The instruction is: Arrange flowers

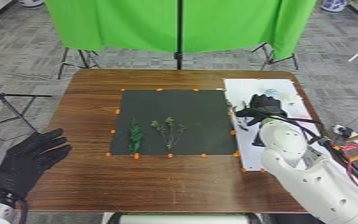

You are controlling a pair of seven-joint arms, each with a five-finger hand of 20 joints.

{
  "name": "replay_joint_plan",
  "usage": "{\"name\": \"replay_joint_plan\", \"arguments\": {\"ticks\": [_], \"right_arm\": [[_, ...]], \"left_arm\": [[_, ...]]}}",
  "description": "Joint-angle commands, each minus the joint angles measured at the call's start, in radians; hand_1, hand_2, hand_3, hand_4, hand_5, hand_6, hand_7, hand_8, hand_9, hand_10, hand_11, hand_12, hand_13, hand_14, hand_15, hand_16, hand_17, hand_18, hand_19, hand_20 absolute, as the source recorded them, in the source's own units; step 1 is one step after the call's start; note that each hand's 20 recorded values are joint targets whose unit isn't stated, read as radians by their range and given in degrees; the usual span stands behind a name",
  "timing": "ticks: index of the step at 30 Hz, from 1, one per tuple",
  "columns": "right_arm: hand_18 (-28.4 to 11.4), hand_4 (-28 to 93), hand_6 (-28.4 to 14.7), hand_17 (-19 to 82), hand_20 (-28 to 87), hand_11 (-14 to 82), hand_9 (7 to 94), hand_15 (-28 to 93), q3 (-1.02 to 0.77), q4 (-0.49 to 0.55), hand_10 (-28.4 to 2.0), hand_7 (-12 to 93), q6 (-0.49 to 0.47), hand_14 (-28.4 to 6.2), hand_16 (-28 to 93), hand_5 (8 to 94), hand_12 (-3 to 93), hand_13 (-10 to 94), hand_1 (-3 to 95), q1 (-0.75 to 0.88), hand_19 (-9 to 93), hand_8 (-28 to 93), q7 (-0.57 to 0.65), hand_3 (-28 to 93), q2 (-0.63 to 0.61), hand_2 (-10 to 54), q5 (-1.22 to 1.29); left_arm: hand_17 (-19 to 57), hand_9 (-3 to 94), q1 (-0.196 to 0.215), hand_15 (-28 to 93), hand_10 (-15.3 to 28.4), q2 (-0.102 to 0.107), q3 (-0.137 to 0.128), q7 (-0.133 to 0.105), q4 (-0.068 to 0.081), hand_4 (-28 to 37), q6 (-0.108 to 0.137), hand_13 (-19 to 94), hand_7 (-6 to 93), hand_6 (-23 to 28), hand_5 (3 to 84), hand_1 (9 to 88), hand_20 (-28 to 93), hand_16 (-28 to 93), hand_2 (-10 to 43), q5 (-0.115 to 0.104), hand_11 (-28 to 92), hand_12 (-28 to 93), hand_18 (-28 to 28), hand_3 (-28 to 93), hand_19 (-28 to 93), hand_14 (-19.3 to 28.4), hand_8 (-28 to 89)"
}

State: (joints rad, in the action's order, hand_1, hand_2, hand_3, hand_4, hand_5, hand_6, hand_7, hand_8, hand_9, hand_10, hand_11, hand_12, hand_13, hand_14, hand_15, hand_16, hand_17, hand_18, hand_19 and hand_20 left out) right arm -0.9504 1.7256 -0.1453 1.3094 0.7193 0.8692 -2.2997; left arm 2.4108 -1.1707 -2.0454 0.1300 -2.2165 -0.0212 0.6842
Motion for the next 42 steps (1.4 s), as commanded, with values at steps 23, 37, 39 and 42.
{"name": "replay_joint_plan", "arguments": {"ticks": [23,37,39,42], "right_arm": [[-20.4,-28,-2.2,31,36,54.4,73.1,74,0.14,-0.075,-12.9,44,-0.143,-10.1,28,65.7,32.9,68,17.5,0.006,85,-19,-0.028,78,0.017,-3.5,-0.024],[-18.4,-28,0.6,36,35,50.7,83.1,69,0.066,-0.113,-7.7,63,-0.207,-5.0,30,67.7,34.1,79,43.2,0.067,86,8,-0.129,80,0.045,-9.5,0.165],[-18.4,-28,-0.2,37,35,48.4,84.2,68,0.062,-0.113,-7.2,63,-0.196,-4.6,30,68.0,35.5,80,43.1,0.079,86,9,-0.138,83,0.045,-9.5,0.163],[-18.8,-27,-2.5,38,36,44.0,86.0,66,0.047,-0.112,-6.3,64,-0.187,-4.0,30,68.2,37.8,82,42.9,0.094,86,9,-0.152,86,0.048,-9.5,0.185]], "left_arm": [[-6.3,34.9,-0.006,51,15.6,0.011,0.008,0.013,0.009,-28.3,0.003,28,24.1,7.2,41.1,26.0,-2,-7,5.5,0.002,34,14,23.8,73,62,18.5,-12],[-6.3,35.0,0.001,51,15.7,0.025,0.015,-0.001,0.012,-28.3,0.018,28,24.1,7.3,41.1,26.1,-3,-7,5.4,-0.008,34,14,23.8,73,62,18.5,-11],[-6.3,35.0,-0.006,51,15.6,0.014,0.013,0.01,0.012,-28.3,0.011,28,24.1,7.3,41.1,26.0,-3,-7,5.4,0.0,34,14,23.8,73,62,18.5,-11],[-6.4,34.9,-0.007,51,15.7,0.004,0.011,0.015,0.011,-28.3,0.007,28,24.1,7.3,41.1,26.1,-3,-7,5.4,0.004,34,14,23.8,73,62,18.5,-11]]}}
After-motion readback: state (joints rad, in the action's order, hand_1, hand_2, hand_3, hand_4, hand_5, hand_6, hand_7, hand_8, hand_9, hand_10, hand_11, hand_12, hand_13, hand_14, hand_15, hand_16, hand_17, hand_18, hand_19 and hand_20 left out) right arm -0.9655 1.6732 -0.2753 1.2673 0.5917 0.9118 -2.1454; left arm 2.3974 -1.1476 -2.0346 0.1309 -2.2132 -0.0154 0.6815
